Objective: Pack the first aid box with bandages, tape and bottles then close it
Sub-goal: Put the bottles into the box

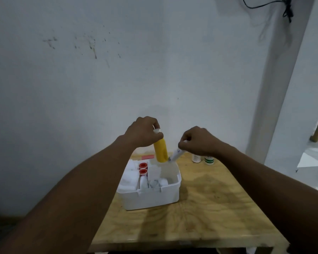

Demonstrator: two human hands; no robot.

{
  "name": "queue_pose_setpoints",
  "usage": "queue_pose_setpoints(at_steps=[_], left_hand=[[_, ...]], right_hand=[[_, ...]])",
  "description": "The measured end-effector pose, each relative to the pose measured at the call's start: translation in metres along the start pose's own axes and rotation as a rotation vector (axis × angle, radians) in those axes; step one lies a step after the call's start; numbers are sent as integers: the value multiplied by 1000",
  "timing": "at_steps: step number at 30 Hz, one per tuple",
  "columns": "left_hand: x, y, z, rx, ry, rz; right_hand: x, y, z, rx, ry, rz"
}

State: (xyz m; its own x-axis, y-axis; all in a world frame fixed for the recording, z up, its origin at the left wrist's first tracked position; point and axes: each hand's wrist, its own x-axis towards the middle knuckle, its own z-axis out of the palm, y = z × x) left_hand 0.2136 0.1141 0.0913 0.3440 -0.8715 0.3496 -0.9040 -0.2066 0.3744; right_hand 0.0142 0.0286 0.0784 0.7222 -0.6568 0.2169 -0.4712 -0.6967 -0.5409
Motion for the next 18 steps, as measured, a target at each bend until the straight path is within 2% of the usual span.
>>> queue_pose_setpoints(at_steps=[6, 18], left_hand=[[-14, -4, 8, 60, -158, 5], [-32, -16, 40, 151, -452, -57]], right_hand=[[-10, -12, 36, -215, -235, -50], [-14, -2, 71, -270, -318, -77]])
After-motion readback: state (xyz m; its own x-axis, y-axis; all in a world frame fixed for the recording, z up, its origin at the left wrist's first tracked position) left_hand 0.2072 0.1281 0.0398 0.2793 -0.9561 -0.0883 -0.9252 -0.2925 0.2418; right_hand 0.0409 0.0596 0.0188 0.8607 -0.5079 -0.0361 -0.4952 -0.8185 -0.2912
